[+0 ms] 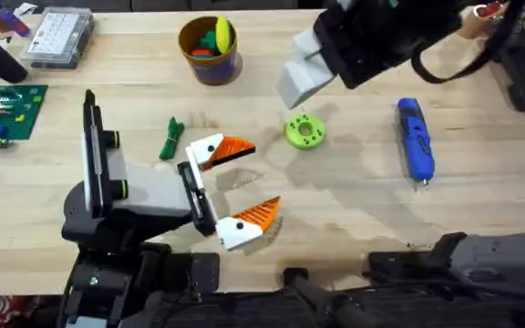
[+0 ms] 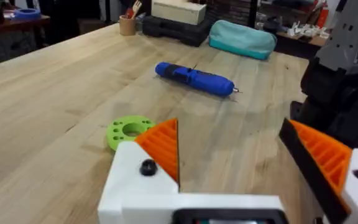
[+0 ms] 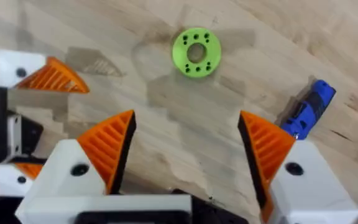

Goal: Pick up the gripper from the table and insert it into the empty holder that is missing its gripper. Then pick up a screw, insert it into the mounting hole, and use the screwdriver to tighten it. Finally, clean up the table by picking up the vegetable and placing it into the bucket.

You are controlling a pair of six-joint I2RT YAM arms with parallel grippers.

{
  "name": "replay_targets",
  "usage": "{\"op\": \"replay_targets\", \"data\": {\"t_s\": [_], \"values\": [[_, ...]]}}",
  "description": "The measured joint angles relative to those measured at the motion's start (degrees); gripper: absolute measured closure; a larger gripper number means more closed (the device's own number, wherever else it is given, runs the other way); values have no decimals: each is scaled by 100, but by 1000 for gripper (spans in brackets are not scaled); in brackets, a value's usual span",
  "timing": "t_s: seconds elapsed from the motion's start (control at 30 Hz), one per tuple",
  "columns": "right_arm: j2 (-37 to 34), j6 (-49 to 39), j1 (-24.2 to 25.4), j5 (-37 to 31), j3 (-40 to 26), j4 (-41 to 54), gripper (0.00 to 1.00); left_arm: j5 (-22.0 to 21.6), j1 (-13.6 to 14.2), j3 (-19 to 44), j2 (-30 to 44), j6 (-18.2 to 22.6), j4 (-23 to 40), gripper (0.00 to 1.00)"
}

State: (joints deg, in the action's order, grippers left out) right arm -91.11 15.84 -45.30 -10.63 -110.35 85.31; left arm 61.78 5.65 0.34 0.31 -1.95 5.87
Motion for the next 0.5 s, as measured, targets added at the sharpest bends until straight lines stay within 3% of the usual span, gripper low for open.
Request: {"op": "replay_targets", "data": {"t_s": [0.37,0.5], "values": [[686,538,177,-100,1854,-731,6,-1,0,0,-1,1,0,10],[1107,649,352,-68,2117,-725,6,0,0,0,0,1,0,11]]}}
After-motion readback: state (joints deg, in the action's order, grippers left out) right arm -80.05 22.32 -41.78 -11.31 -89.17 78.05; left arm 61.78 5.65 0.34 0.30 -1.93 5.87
